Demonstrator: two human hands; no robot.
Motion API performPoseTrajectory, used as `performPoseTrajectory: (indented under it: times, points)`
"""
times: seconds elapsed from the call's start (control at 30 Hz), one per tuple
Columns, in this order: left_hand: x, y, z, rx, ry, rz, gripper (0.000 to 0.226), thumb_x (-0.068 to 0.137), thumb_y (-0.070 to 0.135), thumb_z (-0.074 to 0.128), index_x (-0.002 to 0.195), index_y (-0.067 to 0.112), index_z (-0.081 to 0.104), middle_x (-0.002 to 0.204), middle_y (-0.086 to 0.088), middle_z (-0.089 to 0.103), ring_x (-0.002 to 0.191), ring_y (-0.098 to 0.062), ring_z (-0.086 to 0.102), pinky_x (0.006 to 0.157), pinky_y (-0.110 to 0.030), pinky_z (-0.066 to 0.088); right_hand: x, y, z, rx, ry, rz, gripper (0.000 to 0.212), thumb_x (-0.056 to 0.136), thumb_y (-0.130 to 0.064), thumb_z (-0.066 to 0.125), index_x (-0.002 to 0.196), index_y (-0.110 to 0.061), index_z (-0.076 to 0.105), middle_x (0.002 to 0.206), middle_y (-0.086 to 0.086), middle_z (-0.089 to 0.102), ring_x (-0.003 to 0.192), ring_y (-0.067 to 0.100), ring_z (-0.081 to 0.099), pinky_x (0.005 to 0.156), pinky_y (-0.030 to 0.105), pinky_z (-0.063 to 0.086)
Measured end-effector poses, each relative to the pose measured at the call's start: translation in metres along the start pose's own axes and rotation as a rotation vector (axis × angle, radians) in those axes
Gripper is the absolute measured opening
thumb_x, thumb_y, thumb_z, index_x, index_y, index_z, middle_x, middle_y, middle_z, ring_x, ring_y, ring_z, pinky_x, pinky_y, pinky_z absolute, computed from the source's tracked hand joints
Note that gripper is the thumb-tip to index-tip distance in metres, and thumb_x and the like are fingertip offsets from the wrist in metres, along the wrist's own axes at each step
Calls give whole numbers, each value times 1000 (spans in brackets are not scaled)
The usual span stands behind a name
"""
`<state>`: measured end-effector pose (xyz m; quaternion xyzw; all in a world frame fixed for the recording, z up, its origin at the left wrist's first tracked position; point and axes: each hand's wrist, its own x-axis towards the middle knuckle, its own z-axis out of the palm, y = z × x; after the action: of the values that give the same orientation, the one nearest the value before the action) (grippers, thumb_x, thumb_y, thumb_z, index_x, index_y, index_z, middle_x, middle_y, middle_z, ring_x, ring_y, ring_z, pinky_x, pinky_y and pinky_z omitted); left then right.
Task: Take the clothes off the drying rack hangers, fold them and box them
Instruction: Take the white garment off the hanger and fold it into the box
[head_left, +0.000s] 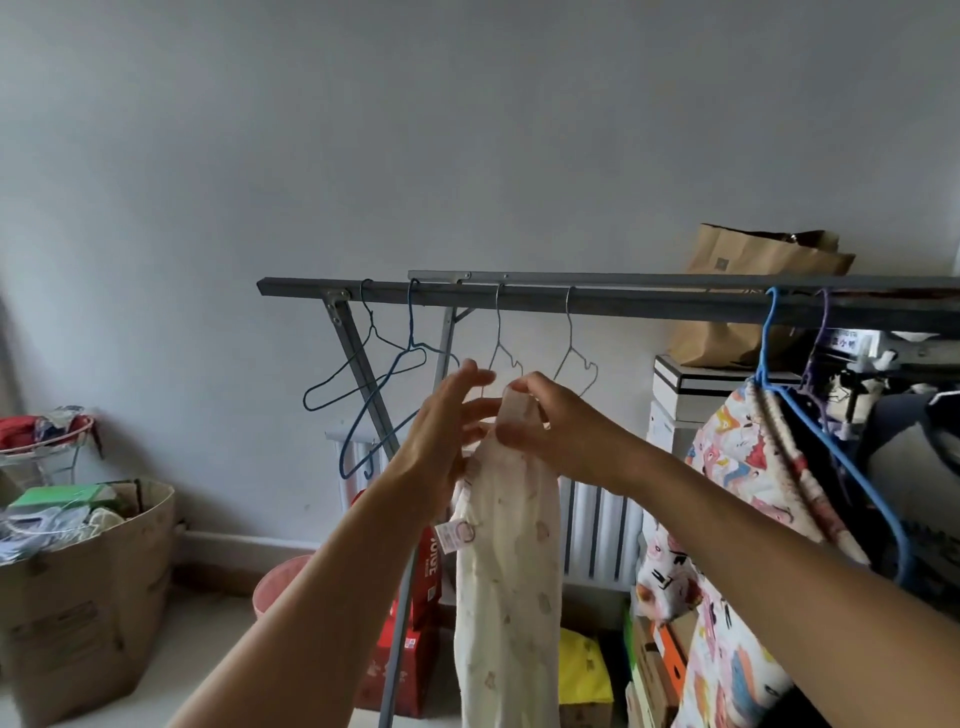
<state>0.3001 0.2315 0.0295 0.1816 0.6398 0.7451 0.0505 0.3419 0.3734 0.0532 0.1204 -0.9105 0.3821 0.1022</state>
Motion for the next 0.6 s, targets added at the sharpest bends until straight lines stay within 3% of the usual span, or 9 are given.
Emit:
performPoseTrajectory:
  times: [0.07, 0.13, 0.23, 0.37, 0.47, 0.53, 0.6]
  points:
    - [-6, 3, -2, 44, -13, 47, 24, 97, 29, 51, 121, 27, 59, 108, -5, 72, 103, -25, 65, 84, -43, 51, 0, 4, 1, 13, 6, -61, 49, 93, -27, 59, 137, -25, 39, 121, 5, 62, 102, 21, 64, 89, 45, 54]
    - [-11, 7, -4, 44, 1, 76, 33, 94, 7, 54, 124, 22, 55, 107, -14, 70, 101, -29, 64, 85, -50, 53, -1, 3, 1, -22, -1, -148, 50, 94, -29, 59, 139, -34, 38, 121, -1, 63, 102, 17, 65, 87, 37, 56]
    - [-20, 11, -6, 41, 7, 118, 41, 92, -4, 55, 127, 14, 50, 116, -22, 65, 97, -32, 64, 90, -59, 50, -2, 3, -2, -45, 8, -231, 45, 93, -26, 62, 135, -36, 49, 124, -5, 62, 107, 12, 63, 87, 28, 54]
    - [-24, 9, -7, 110, 9, 125, 40, 90, 3, 63, 126, 11, 46, 106, -19, 68, 88, -28, 67, 85, -55, 54, -4, -2, -6, -111, 32, -244, 15, 93, -23, 61, 105, -32, 62, 89, 4, 69, 79, 17, 67, 71, 32, 54]
    - [-27, 9, -10, 218, -10, 109, 33, 90, 17, 66, 120, 11, 55, 94, -9, 71, 78, -18, 69, 64, -33, 59, -6, -6, -14, -139, 74, -257, 11, 96, -20, 56, 89, -29, 59, 78, -3, 64, 73, 12, 60, 66, 28, 46]
    - [-29, 8, -16, 364, -97, 139, 18, 92, 24, 63, 102, 10, 67, 80, -2, 68, 70, -14, 64, 56, -22, 50, -4, -4, -21, -59, 94, -222, 15, 96, -16, 54, 84, -25, 57, 75, -5, 58, 71, 12, 56, 61, 26, 43]
    - [-31, 5, -24, 496, -165, 155, 25, 89, 37, 62, 77, 17, 69, 63, 8, 59, 60, -7, 55, 55, -18, 43, -4, 1, -32, 113, 79, -158, 16, 97, -9, 52, 84, -17, 57, 71, -2, 54, 64, 14, 50, 54, 27, 41]
